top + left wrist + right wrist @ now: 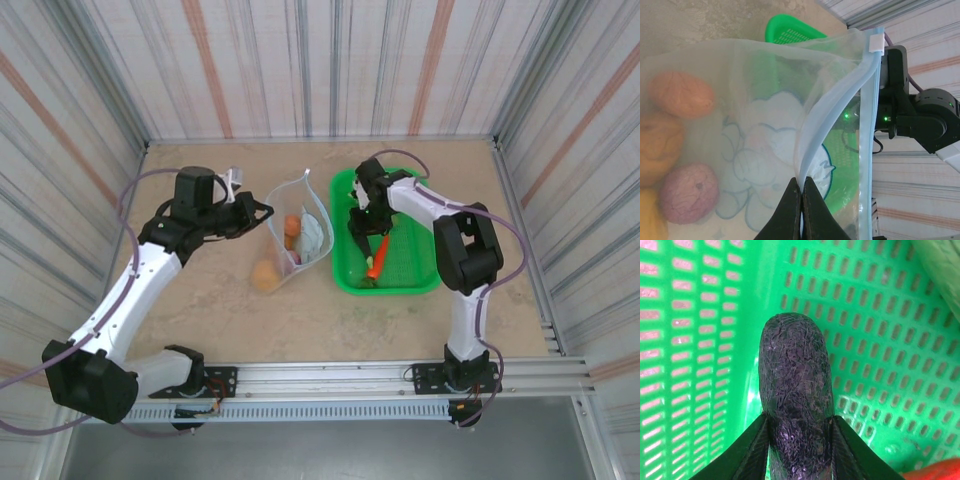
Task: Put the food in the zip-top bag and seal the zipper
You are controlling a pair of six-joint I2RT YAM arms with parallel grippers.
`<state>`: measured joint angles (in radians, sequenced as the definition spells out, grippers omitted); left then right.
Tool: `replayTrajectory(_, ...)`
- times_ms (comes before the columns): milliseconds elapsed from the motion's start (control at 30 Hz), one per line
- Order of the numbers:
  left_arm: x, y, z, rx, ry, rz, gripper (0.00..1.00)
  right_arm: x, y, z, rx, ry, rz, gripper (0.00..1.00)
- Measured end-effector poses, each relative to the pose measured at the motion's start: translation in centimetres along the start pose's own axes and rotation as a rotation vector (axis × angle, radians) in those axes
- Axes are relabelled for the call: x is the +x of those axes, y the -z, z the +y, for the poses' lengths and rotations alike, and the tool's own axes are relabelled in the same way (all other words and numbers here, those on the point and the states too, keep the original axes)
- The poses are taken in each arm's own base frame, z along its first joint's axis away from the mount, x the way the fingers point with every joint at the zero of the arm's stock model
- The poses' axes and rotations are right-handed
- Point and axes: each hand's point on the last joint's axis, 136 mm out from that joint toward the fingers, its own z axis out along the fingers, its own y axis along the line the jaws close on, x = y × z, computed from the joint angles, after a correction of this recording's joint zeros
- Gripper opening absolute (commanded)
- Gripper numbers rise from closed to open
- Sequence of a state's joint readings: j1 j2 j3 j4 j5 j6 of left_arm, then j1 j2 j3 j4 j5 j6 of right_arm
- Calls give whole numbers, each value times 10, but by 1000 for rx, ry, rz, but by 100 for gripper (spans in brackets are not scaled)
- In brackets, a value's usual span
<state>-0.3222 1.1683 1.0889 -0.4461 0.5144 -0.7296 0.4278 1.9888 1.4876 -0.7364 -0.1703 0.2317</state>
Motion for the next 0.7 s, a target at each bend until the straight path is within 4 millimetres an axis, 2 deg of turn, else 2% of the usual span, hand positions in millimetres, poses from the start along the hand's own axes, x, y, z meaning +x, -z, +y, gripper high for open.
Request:
replayTrajectory(67,-1,1,-1,1,-2,-3,0,3,11,-4,-11,-32,-20,32)
replayTrajectory(133,-2,2,-2,-1,-2,-4,0,0,31,-6,-21,-52,-70,32)
replayTrajectory(233,-4,5,-5,-4,-3,-11,0,-11,79,-1,-48,-72,-210,33)
replayTrajectory(333,-7,7,-10,2,-6,-17,0,-22,141,13,-105,-70,-399,33)
replayTrajectory(400,-10,9,-13,8,-8,-24,0,-28,188,25,-164,-74,-547,33)
replayTrajectory(533,-13,11,-18,15,-11,-32,0,-32,265,50,-292,-81,-778,33)
replayTrajectory(600,-13,12,-19,17,-6,-33,0,-32,292,70,-357,-62,-866,33)
replayTrajectory(700,-13,11,-18,16,8,-32,0,-28,307,106,-436,-25,-942,33)
